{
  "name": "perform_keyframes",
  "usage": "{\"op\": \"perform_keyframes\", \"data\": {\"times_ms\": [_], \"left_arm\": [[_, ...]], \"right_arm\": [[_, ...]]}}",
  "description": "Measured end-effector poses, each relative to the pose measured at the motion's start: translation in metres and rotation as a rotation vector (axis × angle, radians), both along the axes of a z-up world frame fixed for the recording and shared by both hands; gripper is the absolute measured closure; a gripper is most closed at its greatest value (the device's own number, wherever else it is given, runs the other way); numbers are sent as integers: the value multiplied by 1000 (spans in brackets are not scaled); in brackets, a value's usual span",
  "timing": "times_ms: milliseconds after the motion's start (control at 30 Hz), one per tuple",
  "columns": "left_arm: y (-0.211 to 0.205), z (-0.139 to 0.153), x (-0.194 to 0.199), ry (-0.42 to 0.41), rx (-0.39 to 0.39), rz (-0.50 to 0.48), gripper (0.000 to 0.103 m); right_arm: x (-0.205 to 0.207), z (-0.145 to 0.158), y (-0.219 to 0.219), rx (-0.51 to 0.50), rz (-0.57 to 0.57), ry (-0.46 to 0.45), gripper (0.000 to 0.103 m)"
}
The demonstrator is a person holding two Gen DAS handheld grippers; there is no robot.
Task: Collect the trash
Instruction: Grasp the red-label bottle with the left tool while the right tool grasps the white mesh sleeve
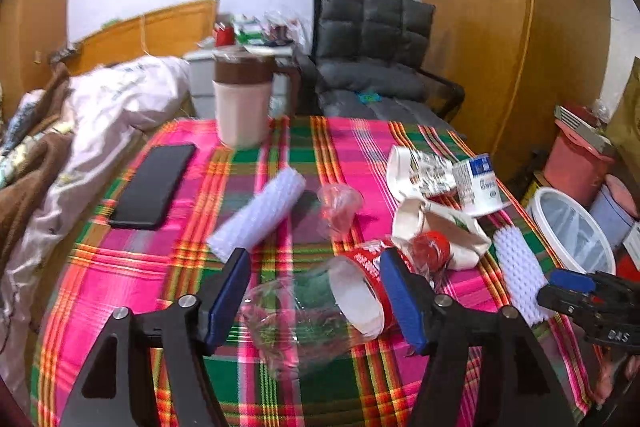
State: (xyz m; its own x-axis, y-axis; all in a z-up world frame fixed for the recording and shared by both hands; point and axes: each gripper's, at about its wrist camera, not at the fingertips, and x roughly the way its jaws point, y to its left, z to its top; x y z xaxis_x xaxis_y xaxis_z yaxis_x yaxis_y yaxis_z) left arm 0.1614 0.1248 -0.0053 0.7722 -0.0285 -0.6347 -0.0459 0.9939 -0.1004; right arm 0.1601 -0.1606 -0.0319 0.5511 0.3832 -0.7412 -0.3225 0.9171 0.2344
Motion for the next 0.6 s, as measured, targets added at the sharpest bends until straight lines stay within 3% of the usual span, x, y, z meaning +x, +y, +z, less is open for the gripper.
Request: {"op": "perform_keyframes", "data": {"times_ms": [167, 400, 600], "left_arm": [[-4, -7, -3, 34, -48, -80, 35], [-22, -10, -25, 58, -95, -168, 35], [-42, -15, -32, 88, -90, -184, 35]], "right_arm": [[1, -6, -2, -7, -4, 33, 41], [0, -3, -11, -11, -11, 20, 66], [-2, 0, -18, -12, -17, 5, 74]]}}
